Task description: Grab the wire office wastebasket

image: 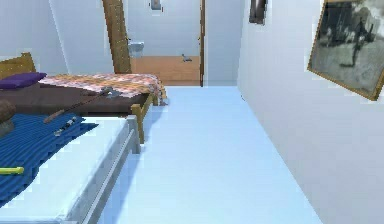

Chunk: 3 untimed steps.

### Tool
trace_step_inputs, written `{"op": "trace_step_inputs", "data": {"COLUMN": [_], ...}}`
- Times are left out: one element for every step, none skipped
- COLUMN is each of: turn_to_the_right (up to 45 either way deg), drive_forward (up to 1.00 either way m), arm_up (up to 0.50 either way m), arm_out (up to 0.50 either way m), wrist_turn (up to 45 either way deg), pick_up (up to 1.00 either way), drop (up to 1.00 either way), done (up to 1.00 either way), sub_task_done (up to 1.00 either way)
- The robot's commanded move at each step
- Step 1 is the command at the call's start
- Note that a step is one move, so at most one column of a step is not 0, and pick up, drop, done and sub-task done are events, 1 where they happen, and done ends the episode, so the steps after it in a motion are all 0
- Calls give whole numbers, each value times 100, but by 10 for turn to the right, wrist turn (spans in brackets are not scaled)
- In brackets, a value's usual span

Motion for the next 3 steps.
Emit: {"op": "trace_step_inputs", "data": {"turn_to_the_right": [0, 0, 0], "drive_forward": [0, 0, 0], "arm_up": [0, 0, 0], "arm_out": [0, 0, 0], "wrist_turn": [450, 60, 0], "pick_up": [0, 0, 100], "drop": [0, 0, 0], "done": [0, 0, 0], "sub_task_done": [0, 0, 0]}}
